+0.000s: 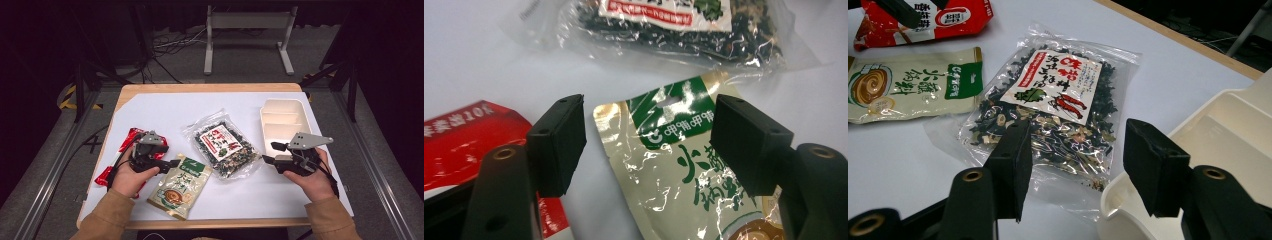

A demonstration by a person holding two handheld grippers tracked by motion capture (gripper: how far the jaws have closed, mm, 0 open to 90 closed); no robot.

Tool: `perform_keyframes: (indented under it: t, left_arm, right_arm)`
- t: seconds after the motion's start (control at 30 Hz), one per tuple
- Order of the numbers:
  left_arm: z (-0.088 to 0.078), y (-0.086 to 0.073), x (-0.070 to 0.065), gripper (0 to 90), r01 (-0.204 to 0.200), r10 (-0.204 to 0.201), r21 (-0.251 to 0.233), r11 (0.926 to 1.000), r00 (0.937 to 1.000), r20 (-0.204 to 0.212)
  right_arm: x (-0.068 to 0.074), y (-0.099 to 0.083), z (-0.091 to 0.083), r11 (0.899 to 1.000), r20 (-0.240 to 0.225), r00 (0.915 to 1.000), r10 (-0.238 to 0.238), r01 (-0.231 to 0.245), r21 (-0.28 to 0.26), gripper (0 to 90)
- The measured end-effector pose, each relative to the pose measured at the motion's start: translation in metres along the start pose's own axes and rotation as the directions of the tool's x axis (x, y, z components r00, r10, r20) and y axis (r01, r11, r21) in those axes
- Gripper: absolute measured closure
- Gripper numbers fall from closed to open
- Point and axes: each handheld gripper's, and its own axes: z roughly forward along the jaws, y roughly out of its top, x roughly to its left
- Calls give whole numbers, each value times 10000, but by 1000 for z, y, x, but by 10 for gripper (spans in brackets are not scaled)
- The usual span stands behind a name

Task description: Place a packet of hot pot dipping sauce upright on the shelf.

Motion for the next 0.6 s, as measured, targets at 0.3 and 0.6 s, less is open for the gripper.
perform_keyframes:
  t: [0.3, 0.6]
  left_arm:
    - [30, -2, 6, 301, 131, -134, 741, 9972, 9999, 33]
    - [47, -4, 14, 292, 461, -495, 773, 9959, 9979, 425]
  right_arm:
    - [2, -3, 3, 9997, -50, 9999, -116, 117, 191, 449]
    - [3, -4, 6, 9994, -135, 9998, -132, 136, 310, 446]
